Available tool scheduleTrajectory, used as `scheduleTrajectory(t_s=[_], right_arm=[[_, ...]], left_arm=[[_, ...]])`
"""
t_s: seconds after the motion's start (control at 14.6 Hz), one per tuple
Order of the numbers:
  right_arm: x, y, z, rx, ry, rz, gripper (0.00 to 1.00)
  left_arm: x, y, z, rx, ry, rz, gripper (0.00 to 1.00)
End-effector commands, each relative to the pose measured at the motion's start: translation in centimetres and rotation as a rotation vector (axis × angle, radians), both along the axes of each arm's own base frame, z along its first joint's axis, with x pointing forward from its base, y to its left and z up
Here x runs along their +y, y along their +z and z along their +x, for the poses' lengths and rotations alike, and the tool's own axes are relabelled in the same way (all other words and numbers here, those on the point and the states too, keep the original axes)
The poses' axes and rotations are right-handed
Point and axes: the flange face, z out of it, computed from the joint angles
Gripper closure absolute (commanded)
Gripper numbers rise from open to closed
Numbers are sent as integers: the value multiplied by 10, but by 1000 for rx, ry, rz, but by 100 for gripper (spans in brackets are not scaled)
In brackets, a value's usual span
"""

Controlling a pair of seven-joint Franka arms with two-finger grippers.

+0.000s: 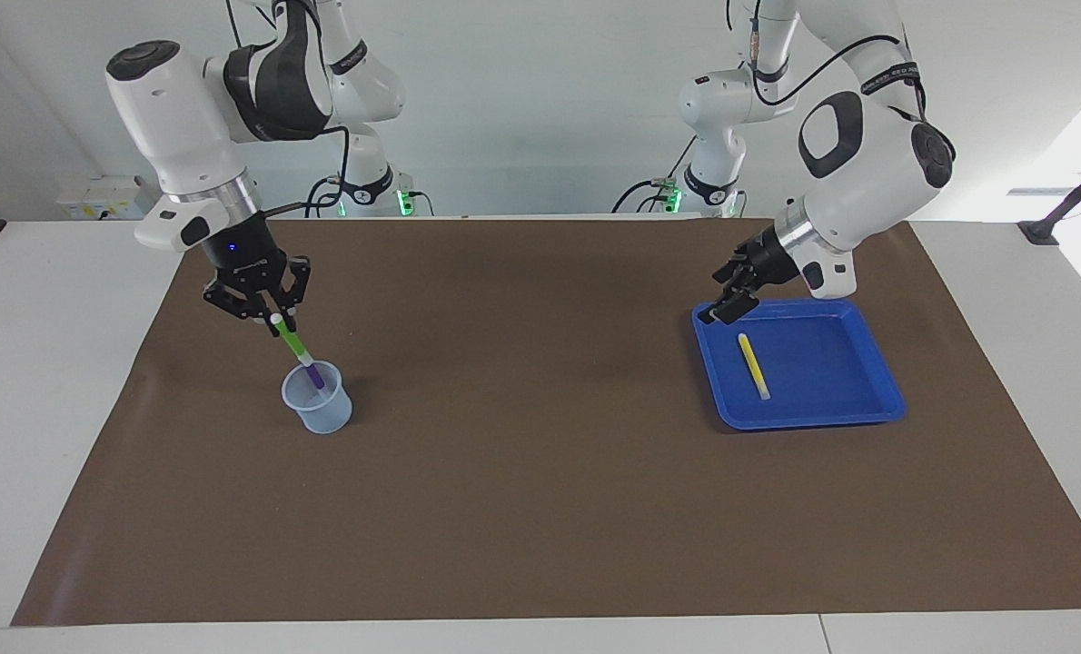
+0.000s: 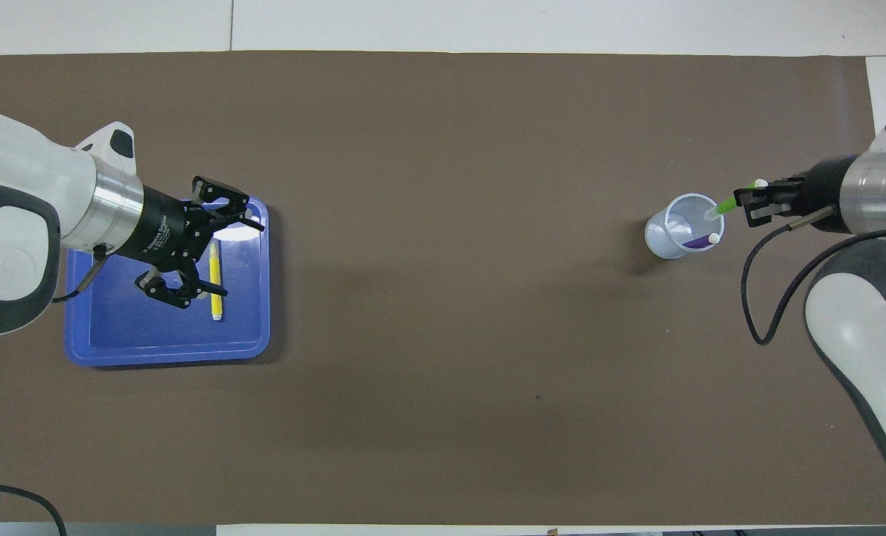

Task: Transfer and insert pens with both arms
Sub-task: 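Insert the green pen into the white cup with the right gripper, then grasp the yellow pen with the left gripper while the right gripper withdraws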

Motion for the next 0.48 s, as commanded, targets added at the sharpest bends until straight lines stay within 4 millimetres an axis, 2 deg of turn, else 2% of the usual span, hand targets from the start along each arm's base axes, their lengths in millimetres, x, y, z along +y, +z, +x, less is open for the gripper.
scheduleTrajectory(t_s=[0.0,0.14,0.27,0.41], right_arm=[[-8,-29,12,-5,35,-31,100],[-8,-47,18,6,35,-30,100],[-9,-65,18,24,33,-30,100],[-11,-83,14,11,25,-34,100]], left_arm=[[48,-3,8,-53,-189,49,0],[77,-8,12,-115,-367,92,0],[88,-15,18,-192,-536,123,0],[97,-37,25,-245,-665,182,0]])
